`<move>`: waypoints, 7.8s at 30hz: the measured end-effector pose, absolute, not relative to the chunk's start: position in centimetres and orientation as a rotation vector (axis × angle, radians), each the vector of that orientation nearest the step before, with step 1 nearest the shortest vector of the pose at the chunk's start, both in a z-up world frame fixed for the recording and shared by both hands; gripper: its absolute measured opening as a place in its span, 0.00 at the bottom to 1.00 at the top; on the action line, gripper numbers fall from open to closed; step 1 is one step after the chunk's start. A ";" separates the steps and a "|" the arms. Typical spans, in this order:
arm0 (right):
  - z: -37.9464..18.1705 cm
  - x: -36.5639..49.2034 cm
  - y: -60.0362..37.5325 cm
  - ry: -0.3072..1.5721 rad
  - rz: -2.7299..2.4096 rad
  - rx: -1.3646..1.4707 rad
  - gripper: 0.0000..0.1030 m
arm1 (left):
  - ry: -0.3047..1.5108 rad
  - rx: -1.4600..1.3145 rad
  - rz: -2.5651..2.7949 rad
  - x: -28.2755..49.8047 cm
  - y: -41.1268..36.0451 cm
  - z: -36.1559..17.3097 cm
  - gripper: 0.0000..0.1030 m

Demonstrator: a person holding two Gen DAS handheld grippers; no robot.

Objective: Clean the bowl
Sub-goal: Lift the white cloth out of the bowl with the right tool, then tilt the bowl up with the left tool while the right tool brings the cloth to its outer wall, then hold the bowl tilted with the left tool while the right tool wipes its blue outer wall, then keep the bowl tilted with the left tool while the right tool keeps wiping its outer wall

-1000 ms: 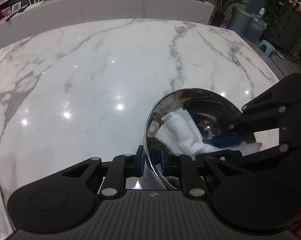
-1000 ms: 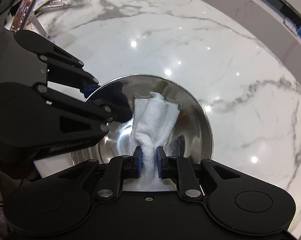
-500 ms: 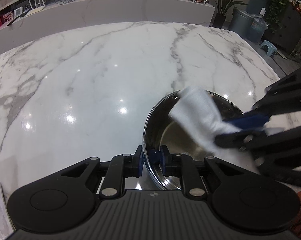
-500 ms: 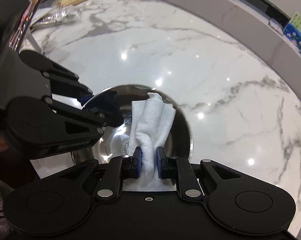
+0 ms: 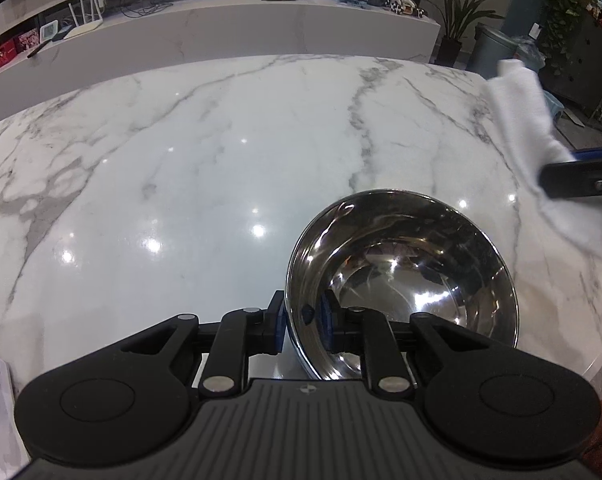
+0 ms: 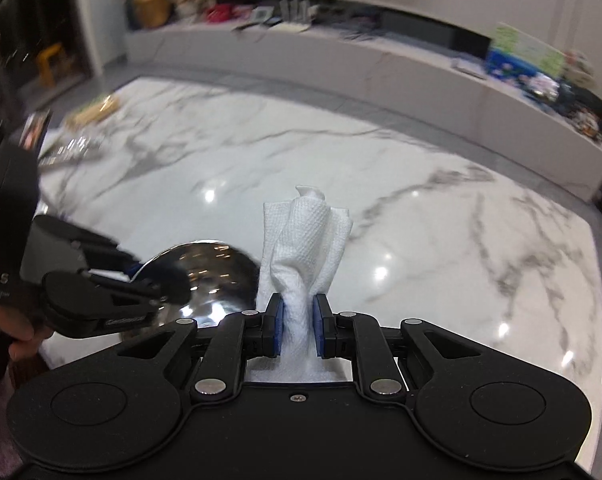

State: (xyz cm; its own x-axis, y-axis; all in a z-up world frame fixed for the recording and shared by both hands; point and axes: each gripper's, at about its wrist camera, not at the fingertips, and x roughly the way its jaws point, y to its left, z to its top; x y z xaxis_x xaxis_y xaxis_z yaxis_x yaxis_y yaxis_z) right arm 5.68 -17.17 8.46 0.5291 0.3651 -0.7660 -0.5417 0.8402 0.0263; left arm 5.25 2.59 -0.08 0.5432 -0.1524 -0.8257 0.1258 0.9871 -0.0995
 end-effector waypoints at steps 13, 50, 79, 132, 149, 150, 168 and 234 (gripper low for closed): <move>0.6 5.7 -21.1 0.954 0.418 -0.120 0.13 | 0.982 -0.030 -0.164 5.1 2.5 -0.1 0.21; -2.6 3.8 -20.1 0.777 0.326 -0.088 0.10 | 1.008 -0.043 -0.141 4.7 2.3 -0.2 0.27; -3.2 5.6 -23.9 0.915 0.621 0.640 0.10 | 1.004 0.014 -0.136 4.2 2.0 -0.1 0.13; -6.2 8.4 -23.4 1.041 0.609 0.631 0.10 | 0.993 0.003 -0.120 5.5 1.7 -0.2 0.14; -5.0 7.8 -23.9 1.005 0.598 0.641 0.10 | 1.020 -0.013 -0.122 5.0 2.1 -0.2 0.14; -4.7 7.8 -24.3 0.984 0.598 0.663 0.10 | 1.015 -0.021 -0.119 5.1 2.2 -0.2 0.13; -4.0 7.3 -26.2 0.952 0.625 0.816 0.10 | 0.948 -0.051 -0.124 6.4 1.8 0.1 0.13; -5.3 7.3 -22.7 1.076 0.578 0.588 0.10 | 1.118 -0.192 -0.119 5.6 3.4 -0.9 0.30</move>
